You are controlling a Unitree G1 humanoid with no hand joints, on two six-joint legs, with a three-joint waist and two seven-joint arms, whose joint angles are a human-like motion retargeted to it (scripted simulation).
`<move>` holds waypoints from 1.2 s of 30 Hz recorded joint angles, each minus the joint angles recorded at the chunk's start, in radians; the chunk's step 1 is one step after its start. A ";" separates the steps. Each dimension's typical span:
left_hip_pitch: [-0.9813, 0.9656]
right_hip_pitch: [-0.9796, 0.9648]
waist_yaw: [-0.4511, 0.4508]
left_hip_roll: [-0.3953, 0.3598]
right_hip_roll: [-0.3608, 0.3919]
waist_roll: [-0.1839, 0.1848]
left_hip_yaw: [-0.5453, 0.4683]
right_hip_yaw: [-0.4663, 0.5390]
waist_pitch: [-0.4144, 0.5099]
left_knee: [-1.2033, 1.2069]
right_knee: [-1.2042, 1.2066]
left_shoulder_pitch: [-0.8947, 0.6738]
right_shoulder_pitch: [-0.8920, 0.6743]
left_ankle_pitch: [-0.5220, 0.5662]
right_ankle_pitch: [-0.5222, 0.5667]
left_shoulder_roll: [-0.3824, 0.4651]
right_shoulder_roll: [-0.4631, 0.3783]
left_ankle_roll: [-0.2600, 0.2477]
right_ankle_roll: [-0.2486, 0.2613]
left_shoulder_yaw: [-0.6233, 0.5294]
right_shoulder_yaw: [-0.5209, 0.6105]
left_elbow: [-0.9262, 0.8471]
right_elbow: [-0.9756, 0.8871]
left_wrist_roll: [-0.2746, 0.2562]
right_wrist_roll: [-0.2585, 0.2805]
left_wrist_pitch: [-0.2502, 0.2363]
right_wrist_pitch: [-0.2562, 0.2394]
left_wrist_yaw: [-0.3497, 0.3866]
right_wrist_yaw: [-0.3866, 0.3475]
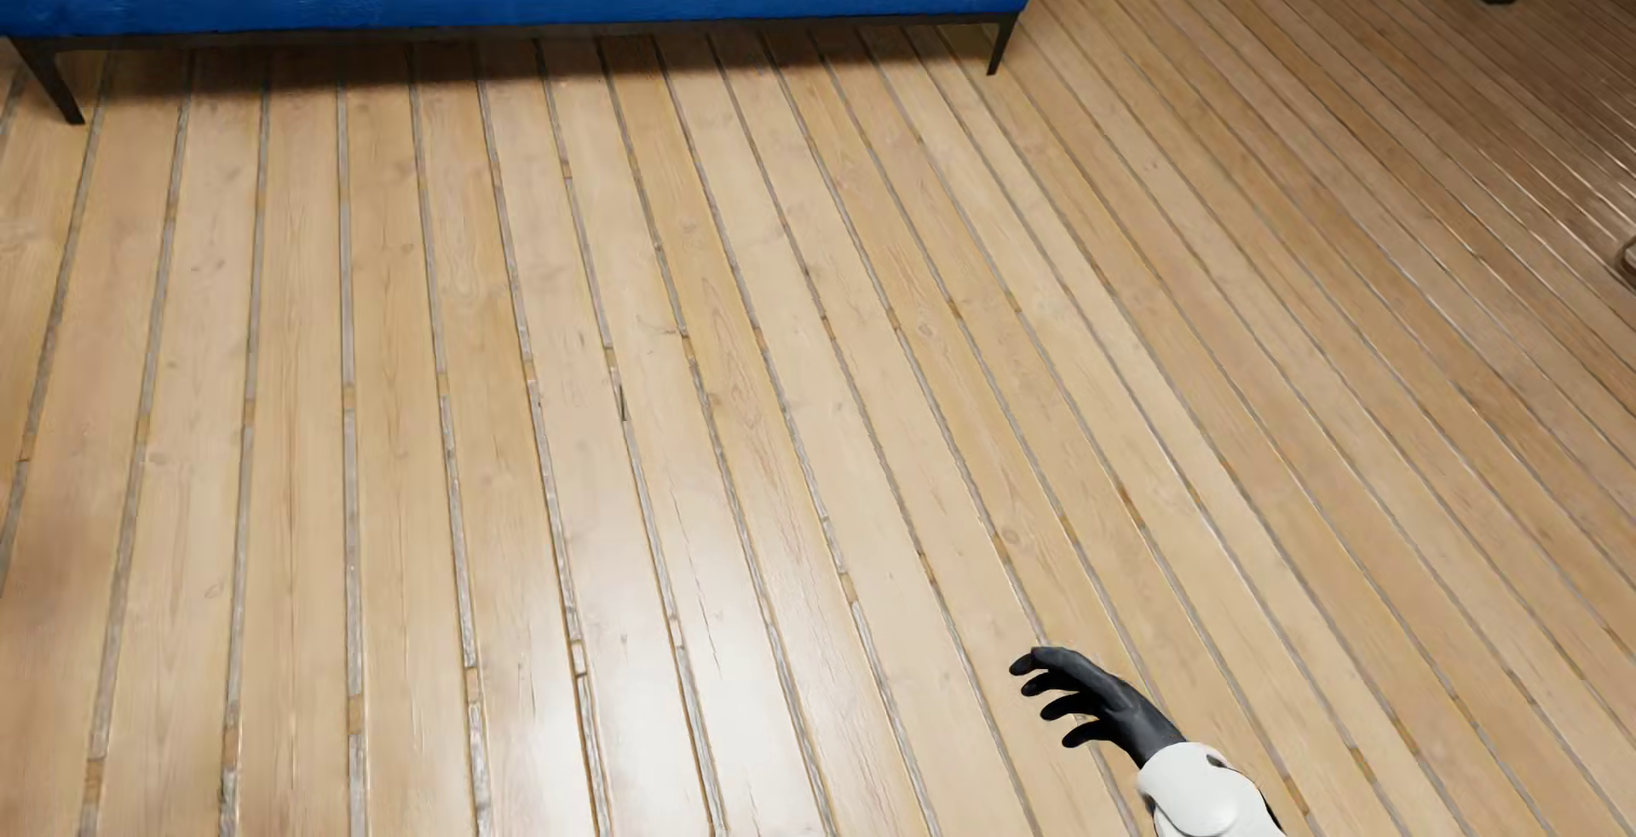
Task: Walk towards the chair
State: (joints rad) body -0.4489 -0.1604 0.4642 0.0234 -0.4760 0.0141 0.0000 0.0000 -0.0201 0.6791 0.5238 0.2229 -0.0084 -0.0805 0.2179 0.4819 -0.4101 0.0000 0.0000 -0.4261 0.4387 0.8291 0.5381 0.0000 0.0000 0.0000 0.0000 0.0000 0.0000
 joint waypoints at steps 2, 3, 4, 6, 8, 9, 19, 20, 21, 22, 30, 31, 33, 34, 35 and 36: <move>-0.019 -0.054 -0.035 0.009 -0.026 0.002 0.000 0.000 -0.017 -0.022 -0.027 -0.060 0.075 -0.042 -0.016 -0.084 -0.024 0.000 0.000 -0.017 -0.023 -0.005 0.207 0.000 0.000 0.000 0.000 0.000 0.000; -0.024 -0.077 -0.071 0.017 -0.016 0.012 0.000 0.000 -0.024 -0.046 -0.005 -0.069 0.106 -0.047 -0.001 -0.118 -0.038 0.000 0.000 -0.030 -0.010 -0.044 0.321 0.000 0.000 0.000 0.000 0.000 0.000; -0.022 -0.088 -0.124 0.017 0.004 0.025 0.000 0.000 -0.033 -0.081 0.024 -0.068 0.140 -0.050 0.016 -0.138 -0.051 0.000 0.000 -0.062 0.012 -0.106 0.420 0.000 0.000 0.000 0.000 0.000 0.000; 0.005 -0.088 -0.273 -0.008 0.070 0.059 0.000 0.000 -0.055 -0.143 0.069 -0.056 0.231 -0.108 0.016 -0.133 -0.077 0.000 0.000 -0.159 0.046 -0.268 0.521 0.000 0.000 0.000 0.000 0.000 0.000; 0.050 -0.086 -0.444 -0.057 0.161 0.101 0.000 0.000 -0.071 -0.162 0.090 -0.058 0.349 -0.244 -0.053 -0.099 -0.097 0.000 0.000 -0.230 0.032 -0.402 0.501 0.000 0.000 0.000 0.000 0.000 0.000; 0.064 -0.091 -0.532 -0.082 0.210 0.124 0.000 0.000 -0.075 -0.169 0.092 -0.068 0.406 -0.311 -0.108 -0.083 -0.105 0.000 0.000 -0.250 0.011 -0.445 0.472 0.000 0.000 0.000 0.000 0.000 0.000; 0.260 -0.581 -0.669 -0.065 0.388 0.077 0.000 0.000 0.015 -0.247 -0.038 -0.153 0.289 -0.310 -0.154 -0.013 -0.088 0.000 0.000 -0.052 -0.174 -0.339 0.219 0.000 0.000 0.000 0.000 0.000 0.000; 0.292 -0.601 -0.669 -0.060 0.398 0.080 0.000 0.000 0.019 -0.243 -0.059 -0.137 0.258 -0.318 -0.130 -0.006 -0.100 0.000 0.000 -0.049 -0.228 -0.340 0.157 0.000 0.000 0.000 0.000 0.000 0.000; 0.328 -0.611 -0.679 -0.052 0.401 0.081 0.000 0.000 0.026 -0.240 -0.065 -0.125 0.224 -0.337 -0.102 -0.002 -0.108 0.000 0.000 -0.049 -0.279 -0.331 0.109 0.000 0.000 0.000 0.000 0.000 0.000; 0.361 -0.614 -0.696 -0.044 0.395 0.077 0.000 0.000 0.031 -0.232 -0.057 -0.119 0.191 -0.359 -0.082 -0.001 -0.111 0.000 0.000 -0.055 -0.324 -0.311 0.074 0.000 0.000 0.000 0.000 0.000 0.000; 0.496 -0.385 -0.550 -0.001 0.401 0.075 0.000 0.000 -0.060 -0.042 0.013 -0.012 0.173 -0.214 -0.088 -0.114 -0.065 0.000 0.000 -0.076 -0.225 -0.131 0.231 0.000 0.000 0.000 0.000 0.000 0.000; 0.464 -0.352 -0.506 -0.003 0.418 0.094 0.000 0.000 -0.069 0.048 0.016 0.020 0.172 -0.129 -0.105 -0.134 -0.057 0.000 0.000 -0.063 -0.171 -0.099 0.305 0.000 0.000 0.000 0.000 0.000 0.000; 0.327 -0.251 -0.475 -0.009 0.423 0.121 0.000 0.000 -0.076 0.312 -0.012 0.067 0.178 0.026 -0.175 -0.153 -0.043 0.000 0.000 -0.085 -0.099 -0.036 0.420 0.000 0.000 0.000 0.000 0.000 0.000; 0.259 -0.199 -0.475 -0.006 0.424 0.130 0.000 0.000 -0.060 0.445 -0.014 0.070 0.193 0.036 -0.218 -0.143 -0.039 0.000 0.000 -0.117 -0.086 -0.025 0.423 0.000 0.000 0.000 0.000 0.000 0.000; 0.196 -0.149 -0.473 0.000 0.425 0.137 0.000 0.000 -0.043 0.561 -0.016 0.072 0.208 0.037 -0.258 -0.131 -0.036 0.000 0.000 -0.144 -0.074 -0.016 0.418 0.000 0.000 0.000 0.000 0.000 0.000; 0.143 -0.103 -0.467 0.009 0.427 0.138 0.000 0.000 -0.027 0.636 -0.019 0.076 0.224 0.032 -0.292 -0.120 -0.032 0.000 0.000 -0.155 -0.066 -0.008 0.405 0.000 0.000 0.000 0.000 0.000 0.000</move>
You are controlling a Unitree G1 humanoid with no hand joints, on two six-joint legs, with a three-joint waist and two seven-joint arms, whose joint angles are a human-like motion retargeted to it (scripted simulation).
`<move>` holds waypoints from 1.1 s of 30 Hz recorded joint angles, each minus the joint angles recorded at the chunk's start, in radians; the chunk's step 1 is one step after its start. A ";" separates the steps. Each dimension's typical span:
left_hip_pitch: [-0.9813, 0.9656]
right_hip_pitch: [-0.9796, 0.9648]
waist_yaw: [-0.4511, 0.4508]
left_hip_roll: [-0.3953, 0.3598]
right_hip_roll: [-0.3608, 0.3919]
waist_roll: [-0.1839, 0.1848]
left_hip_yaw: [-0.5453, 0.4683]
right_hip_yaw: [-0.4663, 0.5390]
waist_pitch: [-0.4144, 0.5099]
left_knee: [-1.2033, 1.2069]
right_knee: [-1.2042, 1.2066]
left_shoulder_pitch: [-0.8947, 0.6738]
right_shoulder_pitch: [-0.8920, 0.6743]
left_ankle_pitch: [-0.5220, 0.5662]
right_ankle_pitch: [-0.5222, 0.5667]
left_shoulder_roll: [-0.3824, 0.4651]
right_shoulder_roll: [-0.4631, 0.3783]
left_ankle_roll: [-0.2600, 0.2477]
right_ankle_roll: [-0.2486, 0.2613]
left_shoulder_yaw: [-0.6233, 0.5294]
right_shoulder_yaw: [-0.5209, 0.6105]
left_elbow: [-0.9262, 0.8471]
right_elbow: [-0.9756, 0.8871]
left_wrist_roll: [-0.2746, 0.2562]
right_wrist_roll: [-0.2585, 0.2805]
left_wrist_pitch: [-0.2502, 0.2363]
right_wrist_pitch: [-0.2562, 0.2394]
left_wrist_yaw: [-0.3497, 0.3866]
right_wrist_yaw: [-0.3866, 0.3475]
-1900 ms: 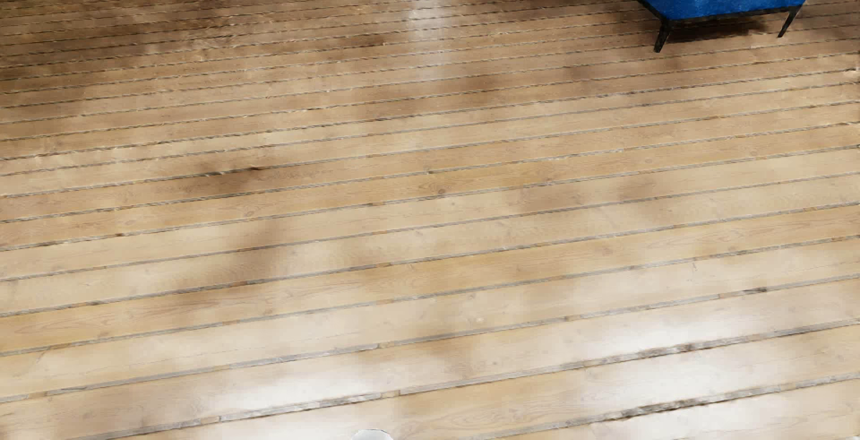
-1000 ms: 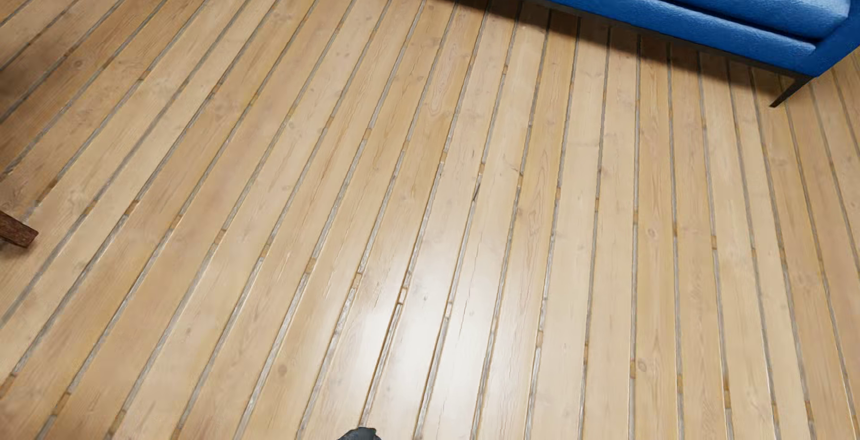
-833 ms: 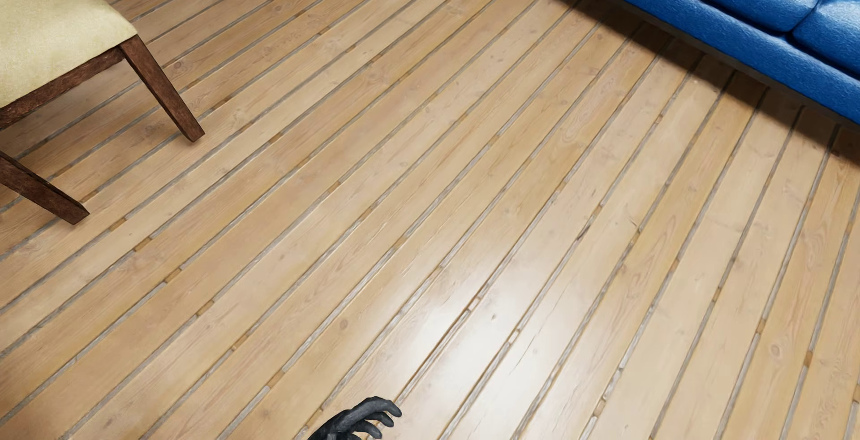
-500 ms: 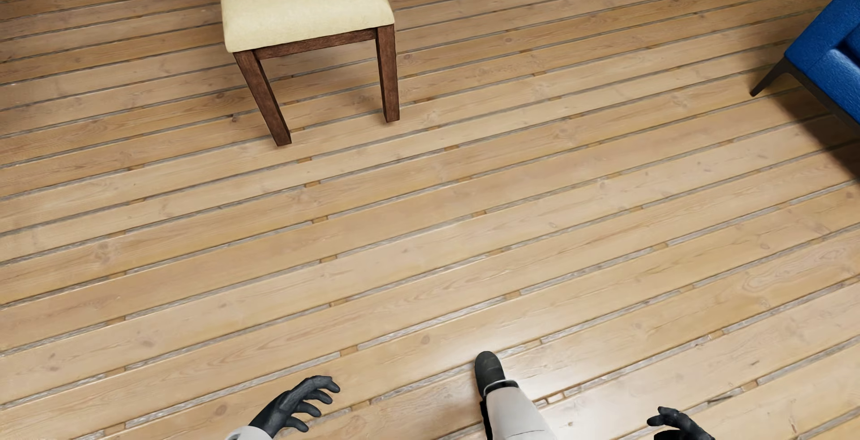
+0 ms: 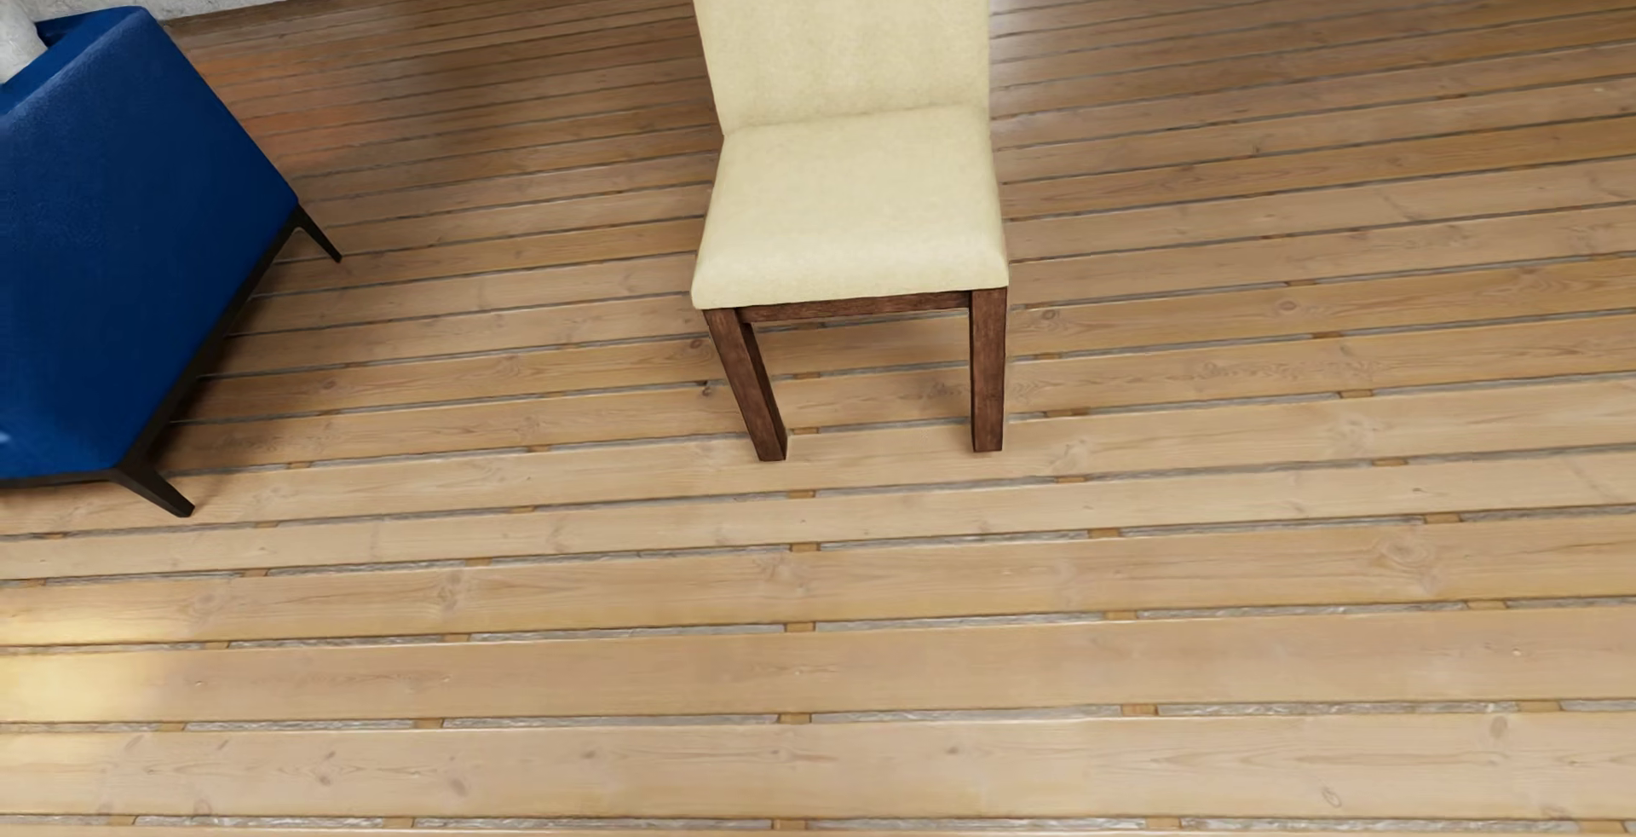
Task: Walk towards the chair
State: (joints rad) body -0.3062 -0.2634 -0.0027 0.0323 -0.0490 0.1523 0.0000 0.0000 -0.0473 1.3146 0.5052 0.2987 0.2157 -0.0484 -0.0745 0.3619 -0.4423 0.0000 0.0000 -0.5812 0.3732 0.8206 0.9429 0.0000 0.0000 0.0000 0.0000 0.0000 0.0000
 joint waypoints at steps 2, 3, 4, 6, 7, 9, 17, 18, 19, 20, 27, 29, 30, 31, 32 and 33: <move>-0.090 0.076 0.016 0.016 -0.007 -0.015 0.000 0.000 0.019 -0.002 -0.004 0.014 0.025 0.032 -0.057 0.016 0.011 0.000 0.000 0.029 0.012 0.018 -0.021 0.000 0.000 0.000 0.000 0.000 0.000; -0.130 0.108 0.026 0.023 -0.012 -0.027 0.000 0.000 0.024 -0.059 -0.003 0.023 0.035 0.073 -0.083 0.022 0.018 0.000 0.000 0.060 0.016 0.024 -0.026 0.000 0.000 0.000 0.000 0.000 0.000; -0.149 0.142 0.036 0.023 -0.017 -0.042 0.000 0.000 0.028 -0.189 -0.006 0.029 0.044 0.114 -0.111 0.030 0.023 0.000 0.000 0.088 0.028 0.017 -0.032 0.000 0.000 0.000 0.000 0.000 0.000; -0.169 0.212 0.054 0.014 -0.024 -0.071 0.000 0.000 0.035 -0.475 -0.014 0.035 0.059 0.154 -0.170 0.045 0.027 0.000 0.000 0.127 0.062 -0.003 -0.044 0.000 0.000 0.000 0.000 0.000 0.000; -0.168 0.243 0.064 0.008 -0.023 -0.082 0.000 0.000 0.036 -0.620 -0.018 0.032 0.063 0.132 -0.200 0.049 0.023 0.000 0.000 0.134 0.081 -0.013 -0.049 0.000 0.000 0.000 0.000 0.000 0.000; -0.154 0.286 0.090 0.018 -0.011 -0.092 0.000 0.000 0.030 -0.890 -0.019 0.022 0.064 -0.011 -0.256 0.046 0.010 0.000 0.000 0.136 0.108 -0.027 -0.052 0.000 0.000 0.000 0.000 0.000 0.000; -0.195 0.383 0.072 0.055 -0.076 -0.165 0.000 0.000 0.049 -0.713 0.166 0.046 0.046 0.256 -0.130 0.004 0.013 0.000 0.000 0.021 -0.091 0.011 -0.005 0.000 0.000 0.000 0.000 0.000 0.000; -0.172 0.302 0.063 0.042 -0.111 -0.184 0.000 0.000 0.046 -0.713 0.285 0.034 0.041 0.223 0.038 0.013 0.021 0.000 0.000 0.005 -0.089 0.029 -0.018 0.000 0.000 0.000 0.000 0.000 0.000; -0.150 0.208 0.054 0.030 -0.145 -0.202 0.000 0.000 0.042 -0.718 0.412 0.022 0.035 0.190 0.186 0.025 0.026 0.000 0.000 -0.007 -0.080 0.039 -0.036 0.000 0.000 0.000 0.000 0.000 0.000; -0.131 0.099 0.044 0.018 -0.173 -0.218 0.000 0.000 0.038 -0.729 0.546 0.010 0.026 0.158 0.272 0.043 0.028 0.000 0.000 -0.009 -0.063 0.036 -0.068 0.000 0.000 0.000 0.000 0.000 0.000; -0.032 -0.221 -0.107 0.022 -0.131 -0.179 0.000 0.000 0.046 -0.804 0.481 -0.158 -0.004 0.012 0.118 0.164 0.042 0.000 0.000 0.150 -0.054 0.027 -0.234 0.000 0.000 0.000 0.000 0.000 0.000; -0.009 -0.157 -0.130 0.020 -0.097 -0.168 0.000 0.000 0.030 -0.828 0.177 -0.201 0.007 -0.029 0.121 0.189 0.040 0.000 0.000 0.198 -0.034 -0.013 -0.217 0.000 0.000 0.000 0.000 0.000 0.000; 0.009 -0.120 -0.131 0.014 -0.089 -0.174 0.000 0.000 0.020 -0.841 0.064 -0.221 0.013 -0.060 0.107 0.201 0.044 0.000 0.000 0.210 -0.020 -0.041 -0.191 0.000 0.000 0.000 0.000 0.000 0.000; 0.035 -0.092 -0.120 0.007 -0.090 -0.188 0.000 0.000 0.007 -0.852 0.001 -0.242 0.019 -0.114 0.112 0.212 0.050 0.000 0.000 0.214 -0.003 -0.070 -0.155 0.000 0.000 0.000 0.000 0.000 0.000; 0.072 -0.077 -0.096 0.003 -0.095 -0.207 0.000 0.000 -0.008 -0.848 -0.028 -0.261 0.022 -0.179 0.134 0.220 0.058 0.000 0.000 0.215 0.024 -0.098 -0.113 0.000 0.000 0.000 0.000 0.000 0.000; 0.125 -0.071 -0.057 0.001 -0.097 -0.231 0.000 0.000 -0.025 -0.824 -0.042 -0.278 0.023 -0.221 0.151 0.230 0.065 0.000 0.000 0.212 0.063 -0.130 -0.068 0.000 0.000 0.000 0.000 0.000 0.000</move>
State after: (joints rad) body -0.1817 -0.3340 -0.0592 0.0337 -0.1459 -0.0790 0.0000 0.0000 -0.0723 0.4908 0.4628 0.0202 0.2386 -0.2698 0.0764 0.5919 -0.3775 0.0000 0.0000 -0.3696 0.4366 0.6905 0.8751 0.0000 0.0000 0.0000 0.0000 0.0000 0.0000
